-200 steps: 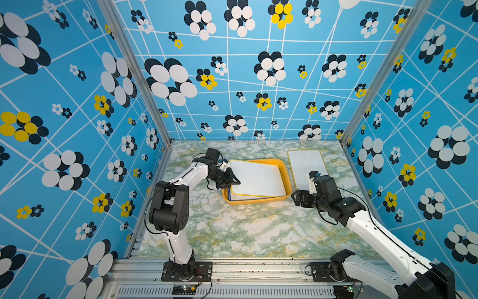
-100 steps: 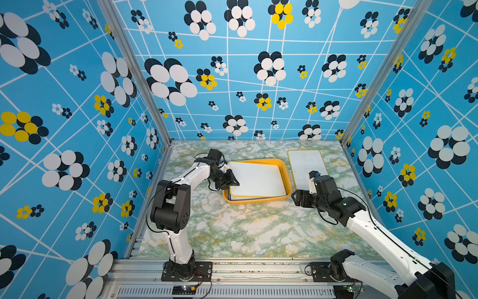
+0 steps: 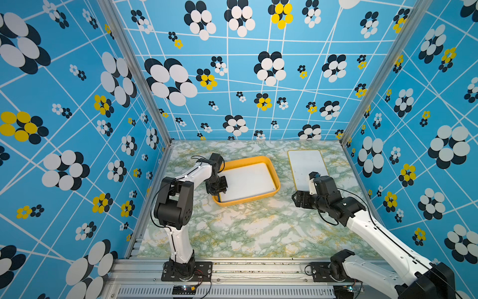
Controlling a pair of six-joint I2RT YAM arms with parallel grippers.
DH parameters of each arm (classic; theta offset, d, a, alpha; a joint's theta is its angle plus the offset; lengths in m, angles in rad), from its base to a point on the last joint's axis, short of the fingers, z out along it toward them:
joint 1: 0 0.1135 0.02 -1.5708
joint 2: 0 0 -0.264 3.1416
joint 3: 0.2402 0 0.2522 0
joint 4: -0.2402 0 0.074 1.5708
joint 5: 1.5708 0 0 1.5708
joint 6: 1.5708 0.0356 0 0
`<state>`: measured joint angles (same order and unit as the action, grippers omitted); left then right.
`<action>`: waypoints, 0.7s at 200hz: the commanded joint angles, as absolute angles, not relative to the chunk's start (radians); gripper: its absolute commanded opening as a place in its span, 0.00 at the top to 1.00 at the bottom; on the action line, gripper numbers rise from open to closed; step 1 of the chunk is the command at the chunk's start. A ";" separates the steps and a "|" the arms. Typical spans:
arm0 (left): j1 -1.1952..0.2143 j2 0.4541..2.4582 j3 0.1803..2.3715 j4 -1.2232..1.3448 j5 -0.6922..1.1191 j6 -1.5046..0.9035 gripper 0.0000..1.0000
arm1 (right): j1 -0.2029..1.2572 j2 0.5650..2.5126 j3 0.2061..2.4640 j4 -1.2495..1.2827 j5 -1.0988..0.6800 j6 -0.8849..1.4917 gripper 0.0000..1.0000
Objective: Put the whiteboard into the storage box
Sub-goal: Place the whiteboard in the storage box.
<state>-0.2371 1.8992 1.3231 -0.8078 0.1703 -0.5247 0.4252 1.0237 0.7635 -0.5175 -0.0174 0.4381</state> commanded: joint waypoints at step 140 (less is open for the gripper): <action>-0.267 1.932 1.480 -0.994 0.066 -0.494 0.58 | 0.431 1.031 0.748 -0.515 -0.029 0.489 0.16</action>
